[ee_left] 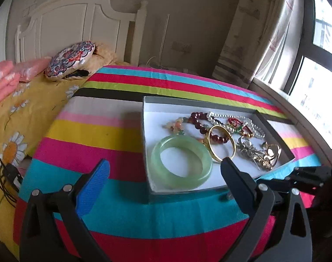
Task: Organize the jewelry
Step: 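Withdraw both tools and move the right tool to the pearl earrings, then grasp a pearl earring with the right tool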
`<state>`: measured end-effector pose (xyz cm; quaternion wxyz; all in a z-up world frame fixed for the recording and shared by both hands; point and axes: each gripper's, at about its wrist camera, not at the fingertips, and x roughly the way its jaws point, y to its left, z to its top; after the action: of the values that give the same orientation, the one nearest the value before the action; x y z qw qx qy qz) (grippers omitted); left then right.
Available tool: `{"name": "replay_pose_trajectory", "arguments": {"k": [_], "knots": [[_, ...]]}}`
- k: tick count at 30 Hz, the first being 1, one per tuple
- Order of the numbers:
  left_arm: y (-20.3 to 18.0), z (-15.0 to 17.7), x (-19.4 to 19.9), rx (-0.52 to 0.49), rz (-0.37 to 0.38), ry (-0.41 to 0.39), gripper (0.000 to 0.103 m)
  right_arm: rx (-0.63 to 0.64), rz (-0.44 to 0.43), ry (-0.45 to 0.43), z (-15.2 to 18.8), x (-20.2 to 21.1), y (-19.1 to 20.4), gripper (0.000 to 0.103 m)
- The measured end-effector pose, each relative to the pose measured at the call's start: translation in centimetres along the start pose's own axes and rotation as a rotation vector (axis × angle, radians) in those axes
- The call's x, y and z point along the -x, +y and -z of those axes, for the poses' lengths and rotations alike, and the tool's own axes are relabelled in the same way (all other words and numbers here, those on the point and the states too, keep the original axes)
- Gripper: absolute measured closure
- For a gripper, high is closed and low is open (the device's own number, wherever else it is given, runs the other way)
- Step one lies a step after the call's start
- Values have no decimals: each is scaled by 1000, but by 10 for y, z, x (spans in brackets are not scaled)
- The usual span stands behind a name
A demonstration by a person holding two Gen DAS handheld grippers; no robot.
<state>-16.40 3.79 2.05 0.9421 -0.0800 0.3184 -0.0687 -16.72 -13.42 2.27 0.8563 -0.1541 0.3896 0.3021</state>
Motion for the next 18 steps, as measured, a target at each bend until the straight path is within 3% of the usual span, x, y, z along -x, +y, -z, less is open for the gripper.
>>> {"name": "replay_pose_trajectory", "arguments": {"k": [8, 18], "knots": [[-6, 1, 5, -31, 5, -23, 3, 13, 2, 28, -9, -11, 9, 85], [-9, 3, 5, -52, 14, -20, 3, -1, -9, 19, -11, -13, 8, 88]]}}
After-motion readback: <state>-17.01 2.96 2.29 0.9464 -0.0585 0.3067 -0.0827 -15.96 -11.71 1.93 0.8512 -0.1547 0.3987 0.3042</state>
